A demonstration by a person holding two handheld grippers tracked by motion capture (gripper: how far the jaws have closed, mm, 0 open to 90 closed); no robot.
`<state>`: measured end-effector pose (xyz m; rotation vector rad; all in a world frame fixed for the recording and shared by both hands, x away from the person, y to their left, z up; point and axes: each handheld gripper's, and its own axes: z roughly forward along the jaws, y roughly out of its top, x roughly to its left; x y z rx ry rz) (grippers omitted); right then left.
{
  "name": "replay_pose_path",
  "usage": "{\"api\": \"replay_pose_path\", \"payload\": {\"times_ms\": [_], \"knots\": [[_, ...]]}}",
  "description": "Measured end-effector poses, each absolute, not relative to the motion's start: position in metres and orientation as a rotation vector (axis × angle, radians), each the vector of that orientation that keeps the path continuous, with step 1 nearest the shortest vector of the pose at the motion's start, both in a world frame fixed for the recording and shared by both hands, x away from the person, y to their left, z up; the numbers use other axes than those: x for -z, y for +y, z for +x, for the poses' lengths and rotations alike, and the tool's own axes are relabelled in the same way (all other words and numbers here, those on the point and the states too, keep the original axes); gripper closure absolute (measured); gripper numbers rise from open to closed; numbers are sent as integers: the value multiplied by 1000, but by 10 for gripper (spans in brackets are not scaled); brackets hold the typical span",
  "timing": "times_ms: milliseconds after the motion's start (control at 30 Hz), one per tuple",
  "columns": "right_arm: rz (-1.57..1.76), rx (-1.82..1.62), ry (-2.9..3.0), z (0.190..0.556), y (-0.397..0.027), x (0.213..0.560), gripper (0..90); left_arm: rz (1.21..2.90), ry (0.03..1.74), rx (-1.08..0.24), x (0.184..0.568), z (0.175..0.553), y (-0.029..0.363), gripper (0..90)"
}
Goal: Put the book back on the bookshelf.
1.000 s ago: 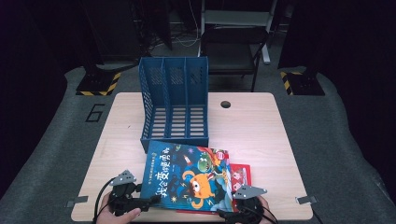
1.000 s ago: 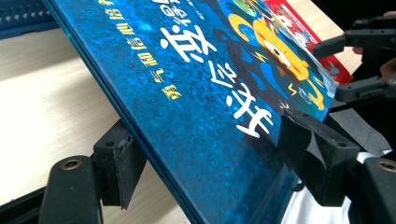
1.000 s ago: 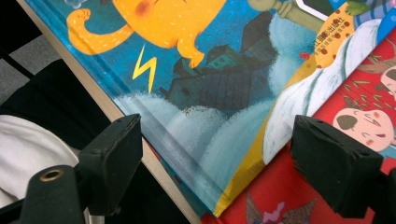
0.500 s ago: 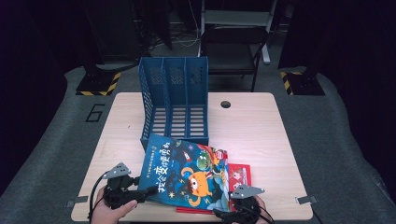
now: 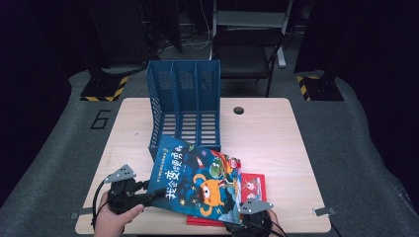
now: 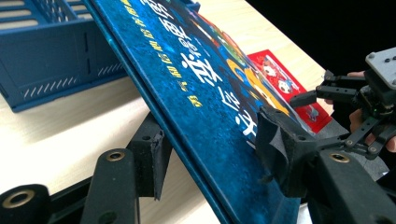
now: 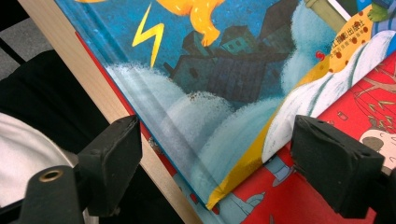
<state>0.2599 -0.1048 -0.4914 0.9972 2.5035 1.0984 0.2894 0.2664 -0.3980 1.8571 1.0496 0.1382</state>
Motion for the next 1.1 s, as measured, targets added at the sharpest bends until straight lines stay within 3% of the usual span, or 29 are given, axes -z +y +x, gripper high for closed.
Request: {"api": "replay_pose_path", "payload": {"times_ms": [1100], "knots": [[1109, -1175, 2472, 262, -85, 492, 175, 1883, 1003, -153, 355, 294, 255, 520]]}}
